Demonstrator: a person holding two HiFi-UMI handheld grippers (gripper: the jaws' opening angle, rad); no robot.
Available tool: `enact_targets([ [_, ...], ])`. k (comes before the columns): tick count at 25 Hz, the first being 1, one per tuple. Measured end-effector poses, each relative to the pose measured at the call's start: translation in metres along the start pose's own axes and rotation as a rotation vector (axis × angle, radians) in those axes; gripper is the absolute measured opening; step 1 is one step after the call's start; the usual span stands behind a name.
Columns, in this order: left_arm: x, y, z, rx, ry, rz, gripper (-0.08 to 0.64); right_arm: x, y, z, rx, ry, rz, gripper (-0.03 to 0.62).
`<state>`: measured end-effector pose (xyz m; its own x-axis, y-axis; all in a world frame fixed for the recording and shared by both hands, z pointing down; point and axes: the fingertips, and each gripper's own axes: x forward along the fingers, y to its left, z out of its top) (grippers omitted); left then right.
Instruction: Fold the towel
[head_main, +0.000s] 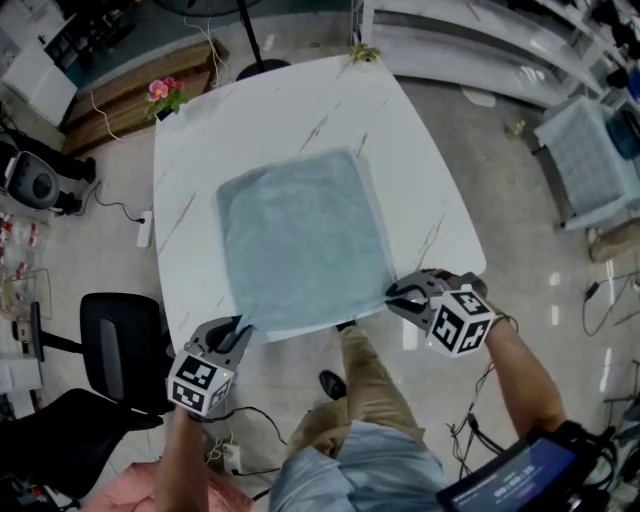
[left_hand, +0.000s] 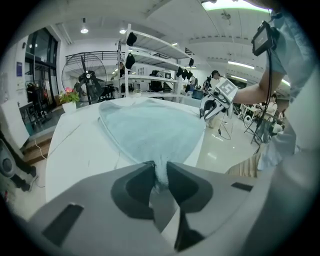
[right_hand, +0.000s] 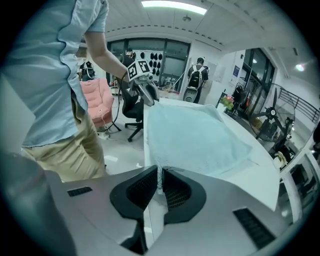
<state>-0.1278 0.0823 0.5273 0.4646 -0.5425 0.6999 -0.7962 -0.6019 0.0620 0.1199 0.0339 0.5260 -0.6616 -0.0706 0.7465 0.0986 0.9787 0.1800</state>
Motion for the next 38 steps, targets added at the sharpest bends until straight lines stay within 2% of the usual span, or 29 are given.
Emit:
enact_targets([
  [3,-0.002,-0.004,0.003,-0.024,0.006,-0.019,0.054,-0.006,-0.001,0.006,0.019,-0.012,-0.024,0.037],
  [7,-0.016,-0.012,0.008,-0.057,-0.013,-0.028,0.053,-0.023,0.0,0.019,0.049,-0.04,-0.048,0.035],
  [10,-0.03,-0.024,0.007,-0.088,-0.026,-0.035,0.054,-0.033,0.01,0.025,0.055,-0.042,-0.052,0.036],
  [15,-0.05,-0.041,0.009,-0.098,-0.02,-0.034,0.057,-0.051,0.018,0.036,0.087,-0.068,-0.043,0.035],
  [20,-0.066,-0.03,0.036,-0.116,-0.065,-0.008,0.057,-0.069,0.002,0.054,0.153,-0.127,-0.06,0.035],
  [30,-0.067,0.046,0.113,-0.198,-0.134,0.057,0.055,-0.085,-0.1,0.093,0.265,-0.229,-0.123,0.035],
  [38,-0.025,0.118,0.143,-0.251,-0.097,0.084,0.057,-0.056,-0.19,0.089,0.347,-0.233,-0.131,0.035],
])
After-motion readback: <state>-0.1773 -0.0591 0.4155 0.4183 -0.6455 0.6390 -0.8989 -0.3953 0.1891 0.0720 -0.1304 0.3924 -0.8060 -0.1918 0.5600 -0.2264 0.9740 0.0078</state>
